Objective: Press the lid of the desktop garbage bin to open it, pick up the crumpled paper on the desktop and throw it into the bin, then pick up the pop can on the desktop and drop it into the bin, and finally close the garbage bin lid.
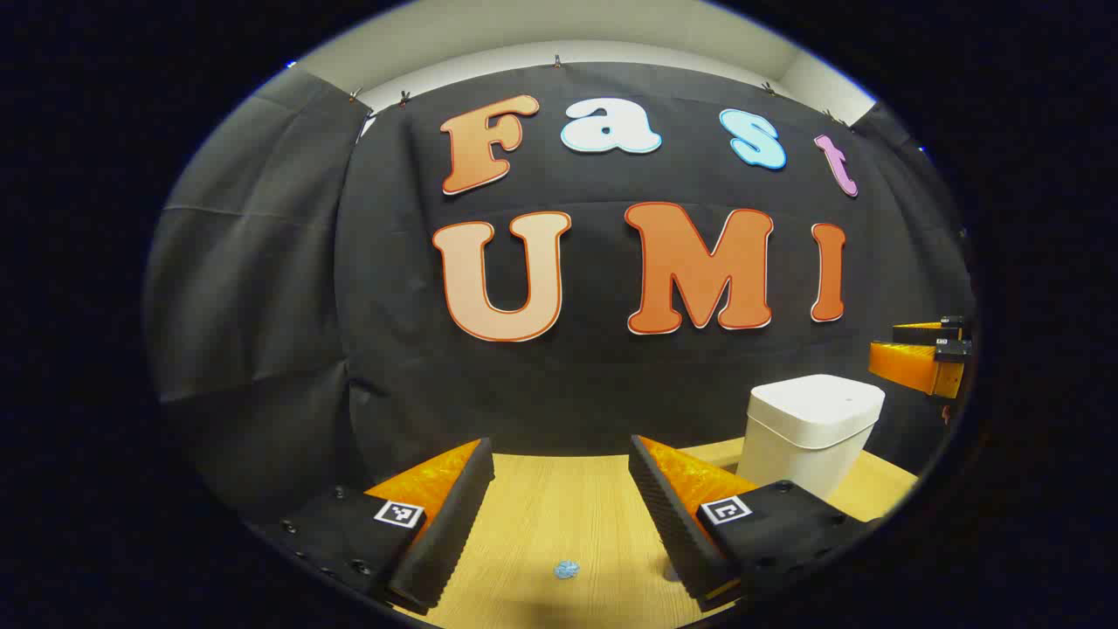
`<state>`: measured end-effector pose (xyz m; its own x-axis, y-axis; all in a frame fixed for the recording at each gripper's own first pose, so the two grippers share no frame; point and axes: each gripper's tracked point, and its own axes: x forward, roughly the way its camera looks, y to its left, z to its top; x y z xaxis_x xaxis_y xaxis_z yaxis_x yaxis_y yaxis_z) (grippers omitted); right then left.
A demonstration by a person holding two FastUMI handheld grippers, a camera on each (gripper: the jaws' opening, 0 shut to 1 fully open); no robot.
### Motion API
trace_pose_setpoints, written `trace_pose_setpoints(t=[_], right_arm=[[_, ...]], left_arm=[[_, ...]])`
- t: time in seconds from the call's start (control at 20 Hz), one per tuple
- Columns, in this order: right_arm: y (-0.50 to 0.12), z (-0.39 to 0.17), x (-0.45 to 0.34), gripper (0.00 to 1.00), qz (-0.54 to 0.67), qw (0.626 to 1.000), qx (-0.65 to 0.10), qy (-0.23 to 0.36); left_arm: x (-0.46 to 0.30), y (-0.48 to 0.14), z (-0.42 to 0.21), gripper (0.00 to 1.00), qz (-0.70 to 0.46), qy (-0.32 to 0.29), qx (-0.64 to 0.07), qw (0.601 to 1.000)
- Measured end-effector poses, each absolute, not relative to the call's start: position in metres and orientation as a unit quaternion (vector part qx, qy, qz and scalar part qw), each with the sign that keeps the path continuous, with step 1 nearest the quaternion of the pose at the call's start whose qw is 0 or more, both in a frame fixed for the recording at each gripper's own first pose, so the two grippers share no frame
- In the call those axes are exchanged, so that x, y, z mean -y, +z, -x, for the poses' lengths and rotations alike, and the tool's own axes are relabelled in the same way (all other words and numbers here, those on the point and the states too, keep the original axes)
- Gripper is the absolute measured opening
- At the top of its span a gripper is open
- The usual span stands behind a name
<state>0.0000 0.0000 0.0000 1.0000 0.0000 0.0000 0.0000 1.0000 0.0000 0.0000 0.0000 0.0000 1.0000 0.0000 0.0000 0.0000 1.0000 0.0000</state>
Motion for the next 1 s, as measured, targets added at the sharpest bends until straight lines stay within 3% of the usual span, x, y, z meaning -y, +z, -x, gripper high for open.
trace_pose_setpoints(t=[1.0], right_arm=[[-0.002, 0.010, 0.008, 0.97, 0.000, 0.998, -0.027, -0.063]], left_arm=[[-0.006, 0.008, -0.006, 1.00, -0.017, -0.026, 0.012, 0.999]])
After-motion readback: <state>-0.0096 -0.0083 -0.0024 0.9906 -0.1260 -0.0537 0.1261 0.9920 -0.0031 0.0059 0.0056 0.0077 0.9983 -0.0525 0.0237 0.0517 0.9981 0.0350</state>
